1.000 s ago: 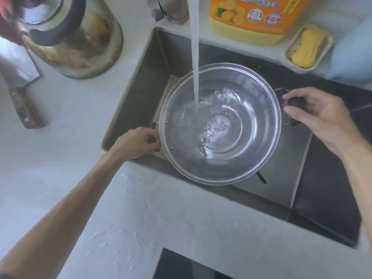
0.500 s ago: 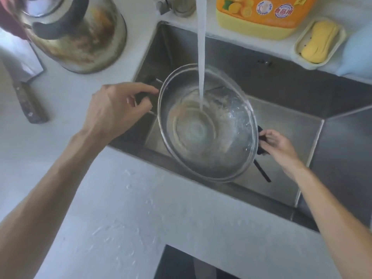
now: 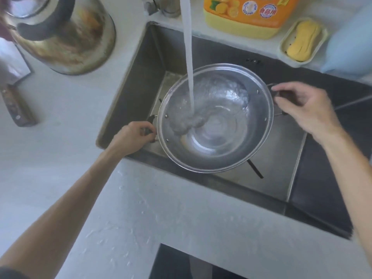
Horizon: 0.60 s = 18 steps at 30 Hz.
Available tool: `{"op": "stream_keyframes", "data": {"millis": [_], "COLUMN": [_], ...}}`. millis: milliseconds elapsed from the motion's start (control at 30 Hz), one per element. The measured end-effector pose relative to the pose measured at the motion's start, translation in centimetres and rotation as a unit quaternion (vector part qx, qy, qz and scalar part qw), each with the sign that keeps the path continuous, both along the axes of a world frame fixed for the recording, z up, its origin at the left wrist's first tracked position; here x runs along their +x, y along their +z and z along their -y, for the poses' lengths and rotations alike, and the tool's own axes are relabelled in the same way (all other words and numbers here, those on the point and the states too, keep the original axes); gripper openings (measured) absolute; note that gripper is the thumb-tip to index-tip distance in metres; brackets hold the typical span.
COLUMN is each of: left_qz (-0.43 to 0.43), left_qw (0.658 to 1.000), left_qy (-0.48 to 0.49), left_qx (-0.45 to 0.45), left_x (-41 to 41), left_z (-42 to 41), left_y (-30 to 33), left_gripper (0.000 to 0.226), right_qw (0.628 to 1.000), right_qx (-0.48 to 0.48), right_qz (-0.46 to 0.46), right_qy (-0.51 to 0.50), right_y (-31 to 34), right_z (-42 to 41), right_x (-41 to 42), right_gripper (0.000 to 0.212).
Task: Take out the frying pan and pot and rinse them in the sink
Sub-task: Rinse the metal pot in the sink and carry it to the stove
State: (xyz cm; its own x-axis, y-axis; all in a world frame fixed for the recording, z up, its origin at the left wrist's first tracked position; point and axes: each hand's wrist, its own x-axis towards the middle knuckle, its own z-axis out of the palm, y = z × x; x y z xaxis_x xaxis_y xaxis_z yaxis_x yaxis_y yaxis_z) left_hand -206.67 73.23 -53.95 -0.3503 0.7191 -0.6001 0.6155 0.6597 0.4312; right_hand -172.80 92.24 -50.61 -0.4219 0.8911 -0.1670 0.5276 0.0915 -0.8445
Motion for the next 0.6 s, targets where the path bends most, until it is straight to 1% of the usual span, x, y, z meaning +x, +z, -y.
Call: {"op": "stream_keyframes", "data": {"millis": [100,167,267,333,400,467,533,600], "left_qz": [0.024,0.025,-0.008,-0.032,-0.045,-0.061,-0.072,-0.064], "left_qw": [0.999,0.997,0.992,0.987,0.982,0.972,0.963,0.958], "left_qy": [0.021,0.030,0.055,0.066,0.062,0.047,0.027,0.023], "left_qx": [0.043,0.066,0.111,0.142,0.173,0.221,0.258,0.277], "left_x": [0.7,0.9,0.6,0.1,-0.5,-0.8,-0.8,-0.6], "left_z": [-0.9,-1.5,-2.0,-1.9,-1.7,-1.4,-1.4,-1.9], "left_y": [-0.8,-0.9,-0.7,0.0,0.9,2.2,4.1,5.9], "left_gripper": [0.018,0.016,0.011,0.013,0.016,0.024,0.027,0.027], "right_qw": [0.998,0.996,0.995,0.995,0.995,0.994,0.990,0.983], "right_qx": [0.047,0.061,0.057,0.044,0.024,-0.013,-0.077,-0.150], "right_qz": [-0.036,-0.056,-0.073,-0.077,-0.074,-0.068,-0.062,-0.056], "right_qy": [-0.005,-0.017,-0.036,-0.046,-0.062,-0.080,-0.096,-0.091], "right_y": [1.5,1.5,0.1,-1.6,-3.9,-6.6,-9.3,-11.2], "right_z": [-0.4,-0.4,0.0,0.7,1.7,3.0,4.5,5.8], "right_x": [0.1,0.5,1.3,1.5,1.5,1.4,1.1,0.4], "right_gripper": [0.026,0.024,0.019,0.022,0.029,0.037,0.040,0.037]}}
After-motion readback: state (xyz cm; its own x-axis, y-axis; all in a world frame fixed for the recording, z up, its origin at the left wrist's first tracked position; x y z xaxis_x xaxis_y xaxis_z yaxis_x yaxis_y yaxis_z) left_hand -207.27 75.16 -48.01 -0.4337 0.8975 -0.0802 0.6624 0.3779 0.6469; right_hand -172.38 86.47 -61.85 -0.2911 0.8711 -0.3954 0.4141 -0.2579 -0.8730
